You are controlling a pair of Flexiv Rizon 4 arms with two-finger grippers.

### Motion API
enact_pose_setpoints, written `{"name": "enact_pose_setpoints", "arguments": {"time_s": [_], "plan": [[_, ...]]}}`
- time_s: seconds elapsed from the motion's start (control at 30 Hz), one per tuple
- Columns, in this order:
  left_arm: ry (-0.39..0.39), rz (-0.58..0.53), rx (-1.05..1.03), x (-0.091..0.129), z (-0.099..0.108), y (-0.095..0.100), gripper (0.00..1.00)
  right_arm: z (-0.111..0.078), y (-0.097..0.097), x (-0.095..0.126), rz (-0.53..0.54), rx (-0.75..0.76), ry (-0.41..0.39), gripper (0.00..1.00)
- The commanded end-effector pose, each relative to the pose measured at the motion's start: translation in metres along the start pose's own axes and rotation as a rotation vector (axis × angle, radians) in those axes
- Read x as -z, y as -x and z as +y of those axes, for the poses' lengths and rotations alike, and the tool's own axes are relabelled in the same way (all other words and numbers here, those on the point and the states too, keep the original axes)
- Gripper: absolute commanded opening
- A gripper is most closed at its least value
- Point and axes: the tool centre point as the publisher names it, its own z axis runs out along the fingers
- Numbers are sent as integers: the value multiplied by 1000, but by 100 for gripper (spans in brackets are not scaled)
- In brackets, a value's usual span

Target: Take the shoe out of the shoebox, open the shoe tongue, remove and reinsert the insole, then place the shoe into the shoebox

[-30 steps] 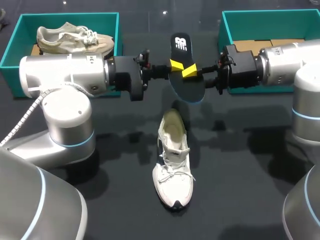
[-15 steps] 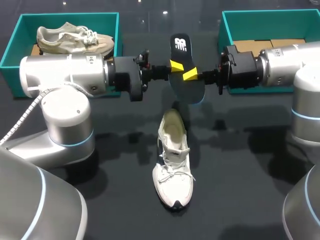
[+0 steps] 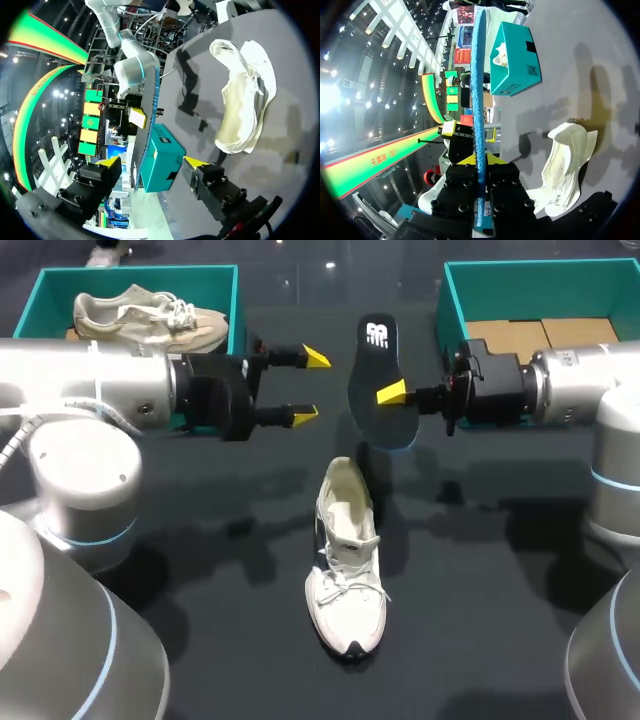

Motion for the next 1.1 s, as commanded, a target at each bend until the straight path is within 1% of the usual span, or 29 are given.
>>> {"name": "enact_pose_setpoints", "arguments": {"time_s": [0.03,0.17,0.2,0.23,0.27,0.3,0.37,0.4,0.43,0.5,0.53,0.57,0.9,0.93,1.0,1.07,1.1], "plan": [[26,113,3,11,-9,5,100,-3,-1,0,-2,0,8,0],[26,113,3,11,-9,5,100,-3,-1,0,-2,0,8,0],[95,149,34,4,-15,3,100,-3,-1,0,-2,0,8,0],[136,172,80,2,-18,2,100,-4,1,0,-4,6,15,0],[141,189,133,4,-21,0,100,-4,3,1,2,3,13,0],[182,234,182,6,-21,-3,100,-4,5,2,4,3,13,0],[230,323,270,11,-20,-11,100,-3,8,3,-3,11,20,0],[228,388,347,14,-19,-15,100,-2,9,2,-1,27,19,0],[198,435,420,16,-18,-18,100,-1,9,2,3,41,12,0],[235,561,508,20,-21,-24,100,1,10,-2,14,70,1,0],[285,590,510,24,-23,-26,100,3,12,-4,20,77,2,0],[419,616,462,28,-25,-28,100,4,14,-5,19,78,33,0],[419,616,462,28,-25,-28,100,4,14,-5,19,78,33,0],[430,629,538,23,-27,-27,100,4,14,-5,19,78,33,0],[425,653,646,18,-32,-31,100,1,24,-3,8,87,68,0],[404,687,726,16,-32,-36,100,-2,29,-1,41,104,81,0],[430,721,786,13,-30,-38,100,-3,32,-1,45,114,90,0]]}}
